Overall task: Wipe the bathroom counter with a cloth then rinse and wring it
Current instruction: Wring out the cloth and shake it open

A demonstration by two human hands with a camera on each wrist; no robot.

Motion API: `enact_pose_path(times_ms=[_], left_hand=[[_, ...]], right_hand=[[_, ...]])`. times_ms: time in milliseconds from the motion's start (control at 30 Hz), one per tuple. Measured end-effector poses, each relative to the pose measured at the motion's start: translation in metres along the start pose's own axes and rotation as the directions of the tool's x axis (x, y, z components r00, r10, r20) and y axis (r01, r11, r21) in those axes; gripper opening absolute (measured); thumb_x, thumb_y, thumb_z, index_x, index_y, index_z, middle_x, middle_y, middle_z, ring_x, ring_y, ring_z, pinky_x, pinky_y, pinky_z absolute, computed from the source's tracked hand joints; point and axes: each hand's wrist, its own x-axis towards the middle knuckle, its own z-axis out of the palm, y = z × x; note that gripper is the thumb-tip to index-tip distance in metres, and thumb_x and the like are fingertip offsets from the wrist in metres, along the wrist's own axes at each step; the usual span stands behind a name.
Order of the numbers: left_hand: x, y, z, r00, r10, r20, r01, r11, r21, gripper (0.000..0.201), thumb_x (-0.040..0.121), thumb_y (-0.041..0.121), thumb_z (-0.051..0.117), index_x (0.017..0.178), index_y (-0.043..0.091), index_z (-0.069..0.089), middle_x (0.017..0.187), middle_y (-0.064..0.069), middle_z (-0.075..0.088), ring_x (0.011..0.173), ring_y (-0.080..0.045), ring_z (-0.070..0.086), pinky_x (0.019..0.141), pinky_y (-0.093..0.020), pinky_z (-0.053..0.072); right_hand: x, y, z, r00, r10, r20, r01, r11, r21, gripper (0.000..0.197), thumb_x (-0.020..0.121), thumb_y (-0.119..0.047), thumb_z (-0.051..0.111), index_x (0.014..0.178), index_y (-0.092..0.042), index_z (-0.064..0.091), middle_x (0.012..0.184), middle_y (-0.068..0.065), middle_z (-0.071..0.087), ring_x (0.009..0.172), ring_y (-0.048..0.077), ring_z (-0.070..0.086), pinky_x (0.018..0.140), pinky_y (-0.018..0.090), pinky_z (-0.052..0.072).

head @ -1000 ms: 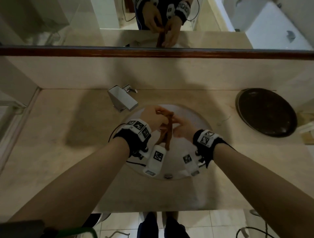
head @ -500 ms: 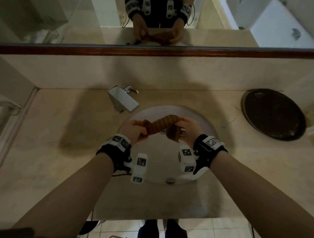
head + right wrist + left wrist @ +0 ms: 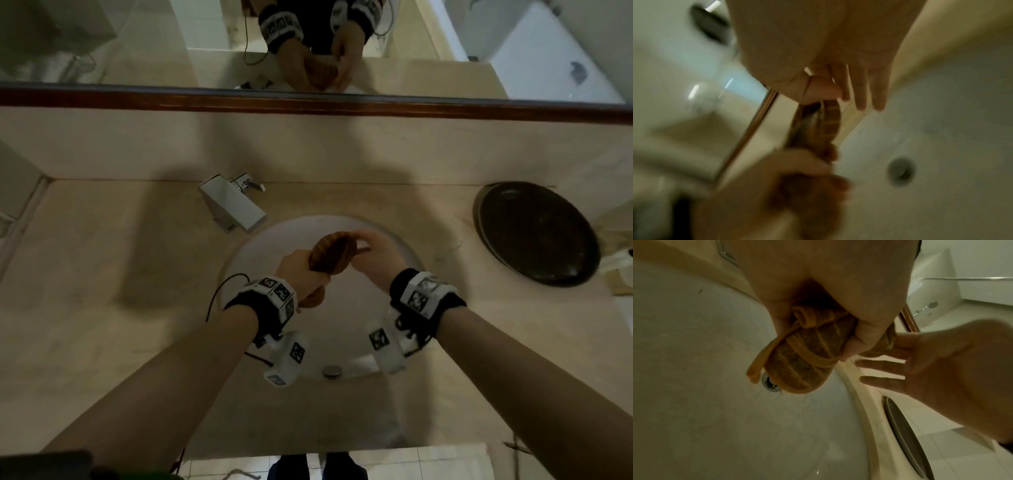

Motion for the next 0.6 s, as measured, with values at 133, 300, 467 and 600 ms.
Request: enact_pose_path(times_ms=[133,300,467,600], left_hand=[[0.001,0.008,-0.007,0.991,-0.013,0.133,0.012,1.0,0.004,0.017,0.074,0.015,0.065,0.089,0.007,0.065,0.088,-0.012,0.069,0.085,-0.03,0.066,0.084,-0.04,0.054],[0.006,0.014,-0.005,0.98,0.024,0.195,-0.086,0.945,0.316,0.011,0.084,0.01,0.061,0.089,0.013,0.052,0.08,-0.005,0.055,0.079,-0.023,0.054,0.073,-0.032,0.044],[0.017,0.0,0.01,0.985,-0.019,0.172,-0.098,0.757,0.646,0.016,0.087,0.023,0.057,0.073,0.017,0.051,0.062,-0.001,0.051,0.057,-0.02,0.051,0.059,-0.029,0.047],[0.019,-0.009,0.02,0.982,-0.017,0.188,-0.123,0.695,0.708,0.034,0.092,0.023,0.047,0.059,0.017,0.046,0.06,-0.004,0.052,0.054,-0.021,0.048,0.057,-0.031,0.045]], right_hand=[[0.0,0.012,-0.002,0.892,-0.285,0.351,0.446,0.427,-0.787,0.106,0.074,-0.011,0.068,0.15,-0.032,-0.004,0.16,0.001,0.003,0.143,0.026,0.017,0.115,0.042,0.027],[0.016,0.022,0.022,0.868,-0.333,0.368,0.483,0.394,-0.782,0.057,0.081,-0.016,0.062,0.132,-0.017,0.037,0.122,0.007,0.05,0.108,0.028,0.053,0.085,0.038,0.048],[0.024,0.025,0.036,0.935,-0.163,0.316,0.354,0.335,-0.873,0.035,0.086,-0.023,0.059,0.119,-0.021,0.046,0.09,0.002,0.057,0.08,0.025,0.058,0.064,0.033,0.045],[0.024,0.024,0.044,0.95,-0.064,0.307,0.313,0.145,-0.939,0.011,0.088,-0.028,0.055,0.092,-0.021,0.061,0.063,-0.002,0.05,0.055,0.018,0.049,0.055,0.028,0.044]])
